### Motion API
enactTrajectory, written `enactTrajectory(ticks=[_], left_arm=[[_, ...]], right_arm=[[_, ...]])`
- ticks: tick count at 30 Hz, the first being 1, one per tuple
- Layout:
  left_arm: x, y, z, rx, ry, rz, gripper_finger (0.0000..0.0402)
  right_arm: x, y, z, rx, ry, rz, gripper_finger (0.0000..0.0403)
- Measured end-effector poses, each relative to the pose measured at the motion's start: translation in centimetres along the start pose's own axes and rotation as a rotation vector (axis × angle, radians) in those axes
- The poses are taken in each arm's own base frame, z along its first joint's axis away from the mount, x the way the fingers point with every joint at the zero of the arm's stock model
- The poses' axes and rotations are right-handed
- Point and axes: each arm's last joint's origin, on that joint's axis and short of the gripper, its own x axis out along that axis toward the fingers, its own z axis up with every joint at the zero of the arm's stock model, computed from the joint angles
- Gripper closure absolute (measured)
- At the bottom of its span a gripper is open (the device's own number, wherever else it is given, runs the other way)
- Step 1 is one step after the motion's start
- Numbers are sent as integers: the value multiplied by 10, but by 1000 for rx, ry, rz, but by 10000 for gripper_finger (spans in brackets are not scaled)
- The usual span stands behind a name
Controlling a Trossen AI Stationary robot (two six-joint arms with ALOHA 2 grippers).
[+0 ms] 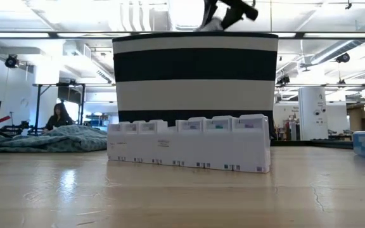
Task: Pick & place medical supplies in basket/bin
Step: Put the mailer bag into the bin, then put the medicine organizer into the bin
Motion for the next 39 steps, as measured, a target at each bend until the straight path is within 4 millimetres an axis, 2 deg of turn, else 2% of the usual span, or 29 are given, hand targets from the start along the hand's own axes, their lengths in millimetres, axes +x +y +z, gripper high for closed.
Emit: enactTrajectory(ticks=[4,8,10,13,16,19,23,27,30,34,39], left_arm=[[1,-1,-2,-15,0,-3,78],[1,-1,-2,-18,0,-3,78],[1,-1,-2,-18,1,-3,78],[1,0,-2,-17,7,-5,78],[1,0,-2,-15,9,-4,78],[1,1,-3,-12,9,-2,78],[2,4,-5,-5,12,3,78],[2,4,-5,-4,13,3,78],[2,4,-5,-4,13,3,78],[2,4,-5,-2,13,4,78],[2,6,-6,3,14,7,78]], right_arm=[[14,-4,3,-5,44,7,126],[11,0,0,-43,19,-6,73],[-2,8,-1,-131,-37,-2,53],[-36,25,-8,-303,-118,64,38],[-71,46,-27,-461,-152,177,35],[-102,67,-58,-588,-148,289,35],[-133,81,-104,-629,-55,389,35],[-143,91,-158,-625,117,411,35],[-138,101,-203,-683,242,406,35],[-113,113,-261,-799,386,339,35],[-80,131,-309,-829,484,319,34]])
